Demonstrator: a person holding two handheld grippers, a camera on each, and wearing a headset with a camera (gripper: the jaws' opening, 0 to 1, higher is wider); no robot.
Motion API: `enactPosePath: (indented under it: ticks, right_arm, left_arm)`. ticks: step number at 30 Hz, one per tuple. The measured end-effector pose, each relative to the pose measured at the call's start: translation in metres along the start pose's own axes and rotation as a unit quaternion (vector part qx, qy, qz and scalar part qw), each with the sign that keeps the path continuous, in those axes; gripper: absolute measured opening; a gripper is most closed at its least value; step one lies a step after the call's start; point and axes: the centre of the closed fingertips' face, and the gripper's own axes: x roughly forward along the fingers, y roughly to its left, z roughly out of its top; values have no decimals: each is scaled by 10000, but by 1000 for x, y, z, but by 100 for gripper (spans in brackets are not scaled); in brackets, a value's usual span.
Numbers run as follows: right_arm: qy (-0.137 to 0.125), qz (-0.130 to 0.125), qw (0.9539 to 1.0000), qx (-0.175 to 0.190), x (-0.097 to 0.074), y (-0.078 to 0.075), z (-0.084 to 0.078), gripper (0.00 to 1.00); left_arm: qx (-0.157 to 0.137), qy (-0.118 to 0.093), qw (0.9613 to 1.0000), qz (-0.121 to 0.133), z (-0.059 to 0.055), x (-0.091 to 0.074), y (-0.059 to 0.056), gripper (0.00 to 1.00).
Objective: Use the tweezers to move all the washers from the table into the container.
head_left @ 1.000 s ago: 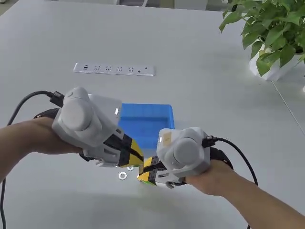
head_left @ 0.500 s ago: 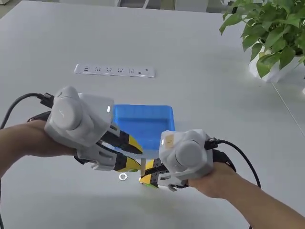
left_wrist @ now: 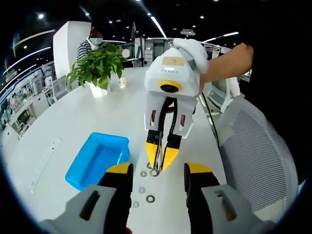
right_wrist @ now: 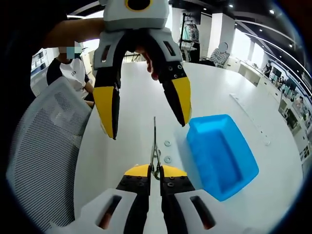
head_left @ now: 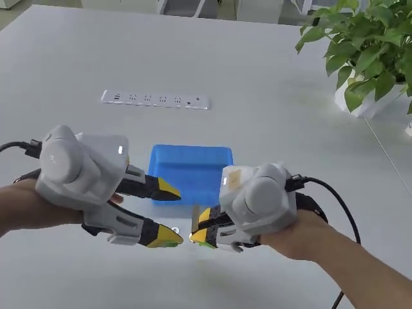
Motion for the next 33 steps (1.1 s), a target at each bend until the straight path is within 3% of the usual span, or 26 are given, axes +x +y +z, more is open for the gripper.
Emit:
enactPosePath:
  ticks: [6, 14, 23, 33]
  right_arm:
    - [-17, -45, 10000, -41, -13, -10, 10, 7]
    - [-126, -119, 9998, -70, -24, -27, 24, 7]
    - [-234, -214, 9994, -133, -27, -53, 37, 7]
    - [-343, -205, 9990, -185, -19, -80, 40, 7]
  left_arm:
    - [-246, -212, 9990, 312, -1, -10, 7, 57]
    - [-416, -303, 9971, 568, -5, -23, 11, 63]
    - [-640, -487, 9930, 862, -7, -35, 19, 73]
    - [-847, -624, 9884, 1098, -12, -44, 24, 80]
